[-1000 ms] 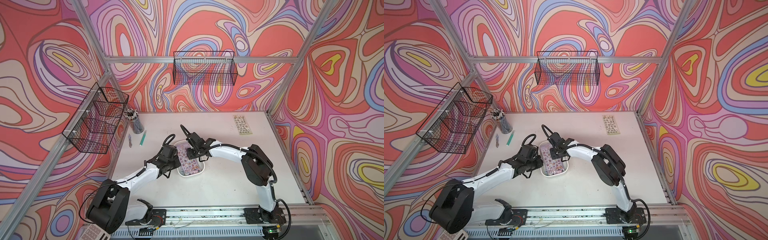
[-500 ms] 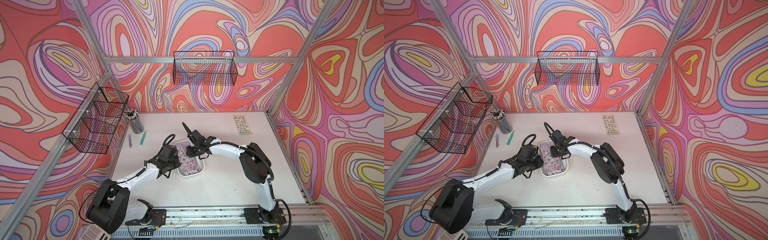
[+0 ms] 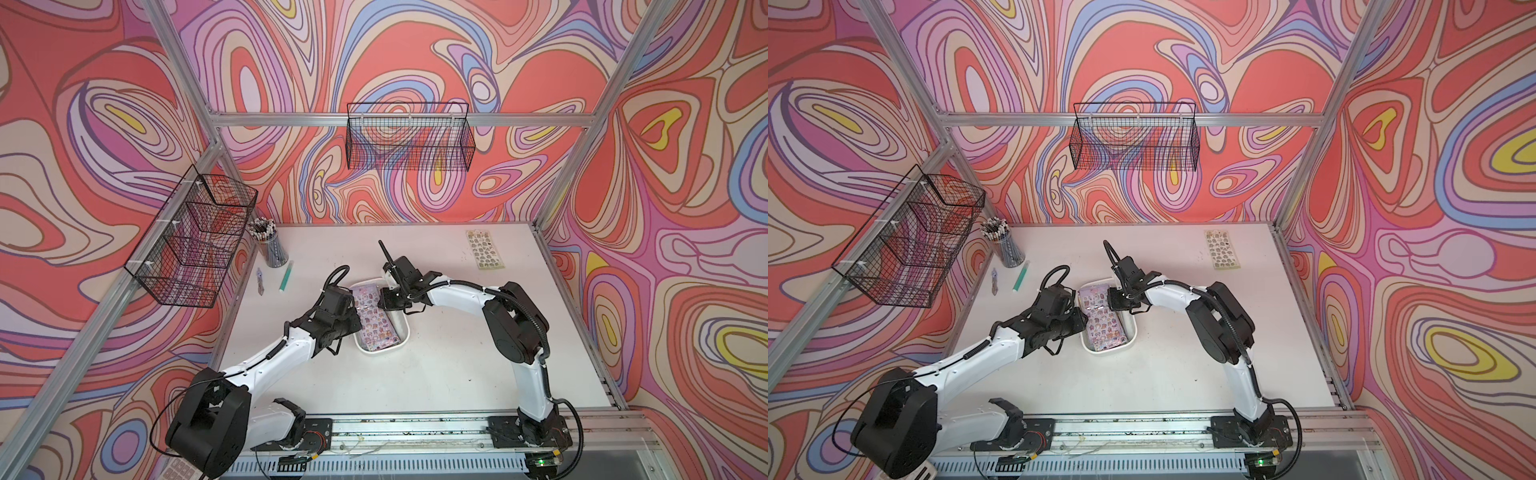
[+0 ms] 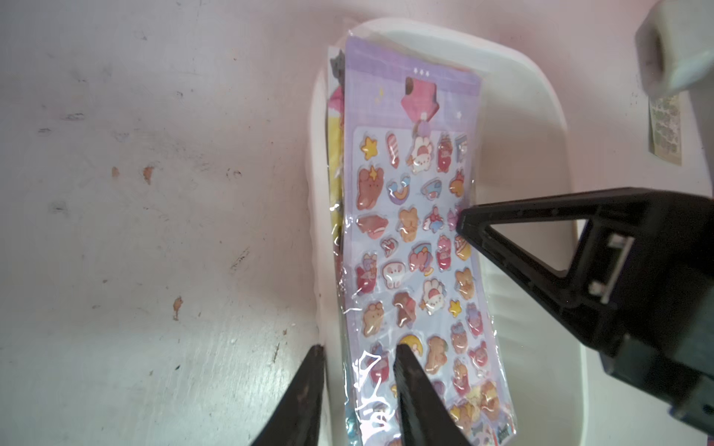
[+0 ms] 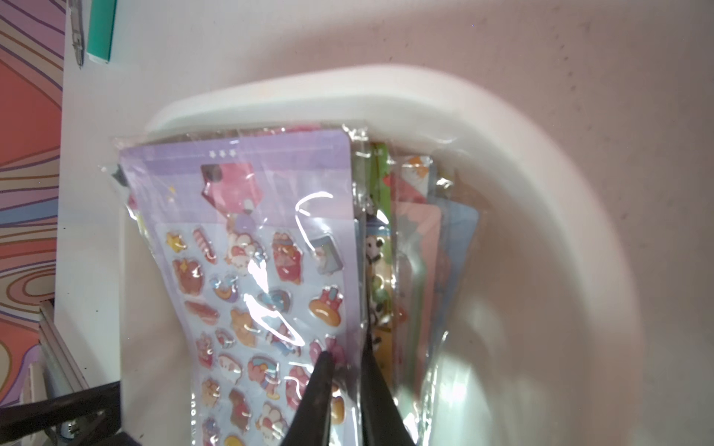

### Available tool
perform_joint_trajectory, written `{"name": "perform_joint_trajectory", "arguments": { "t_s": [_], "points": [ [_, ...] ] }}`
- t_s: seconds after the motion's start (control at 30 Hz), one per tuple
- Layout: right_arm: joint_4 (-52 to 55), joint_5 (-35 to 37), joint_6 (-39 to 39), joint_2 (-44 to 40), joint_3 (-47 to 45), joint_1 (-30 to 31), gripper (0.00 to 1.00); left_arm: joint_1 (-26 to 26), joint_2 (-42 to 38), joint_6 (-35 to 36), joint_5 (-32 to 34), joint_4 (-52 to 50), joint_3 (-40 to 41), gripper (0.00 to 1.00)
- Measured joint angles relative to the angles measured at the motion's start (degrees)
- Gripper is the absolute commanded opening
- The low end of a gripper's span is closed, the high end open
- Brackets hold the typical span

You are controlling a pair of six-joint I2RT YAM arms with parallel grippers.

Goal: Take the stickers out of the storage box
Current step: Pick up the sticker from the storage box.

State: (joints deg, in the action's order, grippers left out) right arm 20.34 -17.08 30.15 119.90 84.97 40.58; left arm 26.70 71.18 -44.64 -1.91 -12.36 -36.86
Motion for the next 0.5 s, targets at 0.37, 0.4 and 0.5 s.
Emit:
{"name": "perform_joint_trajectory", "arguments": {
  "t_s": [0.37,0.4,0.5],
  "points": [
    [-1.8,-3.0,1.0,-1.7,-2.7,-1.5,0.0,0.0,0.0,0.0,0.0,-0.2,0.0,0.35],
    [-1.8,-3.2,1.1,-1.7,-2.8,-1.5,0.0,0.0,0.0,0.0,0.0,-0.2,0.0,0.35],
    [-1.9,-3.7,1.1,-2.2,-3.3,-1.6,0.0,0.0,0.0,0.0,0.1,-0.4,0.0,0.35]
  ]
}}
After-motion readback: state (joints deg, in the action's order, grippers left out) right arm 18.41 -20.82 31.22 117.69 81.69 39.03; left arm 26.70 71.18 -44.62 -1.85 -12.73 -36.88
